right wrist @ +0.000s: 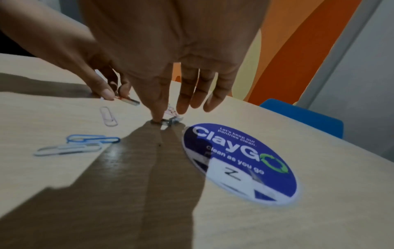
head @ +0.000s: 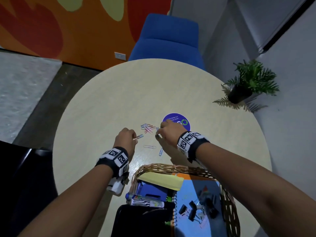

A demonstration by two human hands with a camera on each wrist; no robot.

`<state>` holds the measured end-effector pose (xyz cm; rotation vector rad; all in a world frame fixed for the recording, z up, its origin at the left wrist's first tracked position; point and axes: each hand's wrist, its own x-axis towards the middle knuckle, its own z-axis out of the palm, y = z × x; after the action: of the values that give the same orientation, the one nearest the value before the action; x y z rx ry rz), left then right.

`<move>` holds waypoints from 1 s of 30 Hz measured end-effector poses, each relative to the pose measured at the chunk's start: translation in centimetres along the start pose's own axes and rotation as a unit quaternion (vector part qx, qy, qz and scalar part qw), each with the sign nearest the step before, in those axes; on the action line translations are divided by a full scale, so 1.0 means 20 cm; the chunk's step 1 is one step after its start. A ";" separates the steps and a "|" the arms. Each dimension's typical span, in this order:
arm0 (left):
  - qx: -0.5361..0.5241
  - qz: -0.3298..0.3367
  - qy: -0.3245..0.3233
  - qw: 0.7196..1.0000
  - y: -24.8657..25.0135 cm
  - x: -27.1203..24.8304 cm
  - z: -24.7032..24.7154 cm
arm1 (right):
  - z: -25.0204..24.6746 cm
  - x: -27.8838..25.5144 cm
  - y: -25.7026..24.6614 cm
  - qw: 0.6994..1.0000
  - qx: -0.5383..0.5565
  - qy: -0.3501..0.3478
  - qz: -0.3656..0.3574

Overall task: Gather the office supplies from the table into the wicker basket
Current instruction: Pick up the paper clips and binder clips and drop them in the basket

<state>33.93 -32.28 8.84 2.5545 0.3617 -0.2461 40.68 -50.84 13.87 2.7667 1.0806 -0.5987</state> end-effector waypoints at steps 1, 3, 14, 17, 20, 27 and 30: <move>-0.008 0.000 0.006 1.000 -0.01 -0.01 0.01 | 0.01 0.03 0.00 1.000 -0.010 0.002 -0.005; -0.015 -0.001 0.009 1.000 -0.02 -0.02 0.01 | 0.03 0.07 -0.01 1.000 -0.026 0.008 -0.009; 0.082 0.019 -0.082 0.993 -0.01 -0.04 -0.03 | 0.03 0.09 -0.03 0.999 -0.043 0.007 0.026; 0.072 0.018 -0.075 0.994 0.00 -0.09 -0.09 | 0.00 0.05 -0.01 0.999 -0.006 0.014 0.041; 0.012 0.027 -0.054 0.998 0.03 -0.14 -0.17 | -0.08 -0.06 0.03 0.997 0.034 0.013 0.061; -0.022 0.135 -0.051 0.989 0.26 -0.38 -0.36 | -0.15 -0.55 0.11 0.992 0.099 0.068 0.045; 0.003 0.191 -0.099 0.977 0.38 -0.54 -0.38 | -0.11 -0.79 0.09 0.990 0.122 0.062 0.014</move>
<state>26.78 -36.67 21.54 2.5146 -0.2054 -0.3523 32.03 -61.50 22.09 3.0612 1.0529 -0.6005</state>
